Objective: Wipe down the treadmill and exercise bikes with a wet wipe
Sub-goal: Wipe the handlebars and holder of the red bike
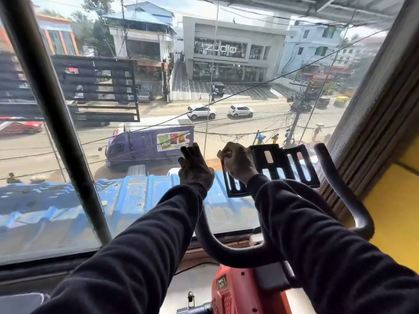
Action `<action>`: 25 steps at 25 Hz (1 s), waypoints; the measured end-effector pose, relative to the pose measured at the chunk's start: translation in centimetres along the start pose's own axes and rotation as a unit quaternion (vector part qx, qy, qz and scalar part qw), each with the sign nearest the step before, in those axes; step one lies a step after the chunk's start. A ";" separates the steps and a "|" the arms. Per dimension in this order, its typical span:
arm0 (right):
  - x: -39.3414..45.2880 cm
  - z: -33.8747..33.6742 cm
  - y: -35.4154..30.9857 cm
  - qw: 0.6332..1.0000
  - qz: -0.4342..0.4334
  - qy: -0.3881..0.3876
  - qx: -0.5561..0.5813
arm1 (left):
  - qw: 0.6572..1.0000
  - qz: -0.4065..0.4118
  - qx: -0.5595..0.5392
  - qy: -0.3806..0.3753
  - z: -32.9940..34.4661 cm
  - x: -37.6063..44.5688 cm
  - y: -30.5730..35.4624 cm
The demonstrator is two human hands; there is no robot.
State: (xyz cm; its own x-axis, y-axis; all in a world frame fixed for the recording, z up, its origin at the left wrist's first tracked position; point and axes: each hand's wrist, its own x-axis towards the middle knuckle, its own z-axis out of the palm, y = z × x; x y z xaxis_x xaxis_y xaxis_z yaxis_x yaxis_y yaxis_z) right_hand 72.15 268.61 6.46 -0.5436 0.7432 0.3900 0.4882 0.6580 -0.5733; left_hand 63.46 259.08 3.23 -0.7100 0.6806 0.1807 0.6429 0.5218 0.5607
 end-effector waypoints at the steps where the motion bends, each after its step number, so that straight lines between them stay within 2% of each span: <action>1: -0.7 -0.3 0.2 1.000 -0.011 -0.020 -0.006 | 1.000 -0.001 0.001 -0.001 -0.1 0.0 0.0; 4: -2.1 -2.6 1.3 0.979 -0.017 -0.204 -0.014 | 1.000 -0.002 -0.005 -0.008 -0.2 0.1 0.0; 5: -1.9 -3.0 1.1 0.973 -0.015 -0.229 -0.021 | 1.000 -0.002 -0.007 -0.009 -0.3 0.2 0.0; 6: -1.3 -2.7 0.9 0.979 -0.016 -0.204 -0.013 | 1.000 -0.002 -0.008 -0.010 -0.3 0.2 0.0; 9: 0.0 -1.2 -0.6 0.997 0.006 -0.059 0.048 | 1.000 0.001 -0.005 -0.009 -0.4 0.0 -0.2; 10: -0.1 -1.1 -0.6 0.997 0.010 -0.064 0.049 | 1.000 0.005 -0.009 -0.006 -0.4 0.0 -0.2; 11: -0.3 -1.6 -0.6 0.994 0.008 -0.109 0.030 | 1.000 0.009 -0.015 0.001 -0.3 0.0 -0.2; 12: -0.6 -2.4 -0.4 0.980 0.012 -0.199 -0.001 | 1.000 0.013 -0.020 0.009 -0.2 0.0 -0.2; 14: -1.4 -3.9 -0.1 0.928 0.036 -0.364 -0.063 | 0.999 0.016 -0.025 0.025 -0.1 0.3 -0.2; 15: -1.3 -4.1 0.0 0.922 0.037 -0.380 -0.070 | 0.999 0.018 -0.029 0.027 -0.2 0.4 -0.2; 16: -0.9 -3.9 -0.2 0.935 0.029 -0.348 -0.058 | 0.999 0.018 -0.031 0.027 -0.2 0.4 -0.1; 17: -0.1 -3.4 -0.3 0.959 0.015 -0.279 -0.034 | 0.999 0.018 -0.030 0.025 -0.2 0.4 -0.2; 19: 1.0 -2.2 -0.4 0.995 0.000 -0.099 -0.007 | 0.999 0.016 -0.024 0.023 -0.3 0.2 -0.2; 20: 1.1 -1.6 -0.4 0.999 -0.002 -0.042 -0.018 | 0.999 0.016 -0.026 0.021 -0.4 0.1 -0.2; 21: 0.8 -1.3 -0.2 0.998 -0.008 -0.034 -0.046 | 0.999 0.016 -0.028 0.020 -0.5 0.1 -0.2; 22: 0.2 -1.4 0.0 0.993 -0.014 -0.075 -0.085 | 0.999 0.017 -0.027 0.022 -0.4 0.0 -0.1; 25: -1.2 -2.9 0.0 0.944 0.023 -0.295 -0.144 | 0.999 0.017 -0.033 0.031 -0.4 0.1 0.0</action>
State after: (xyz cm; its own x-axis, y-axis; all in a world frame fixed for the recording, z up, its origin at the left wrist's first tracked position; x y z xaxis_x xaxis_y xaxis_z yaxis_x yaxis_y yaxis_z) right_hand 74.78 268.09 8.02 -0.7611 0.6313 -0.1487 0.6403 0.6949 -0.3273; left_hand 63.23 258.89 3.58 -0.7060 0.6633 0.2482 0.6476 0.4628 0.6053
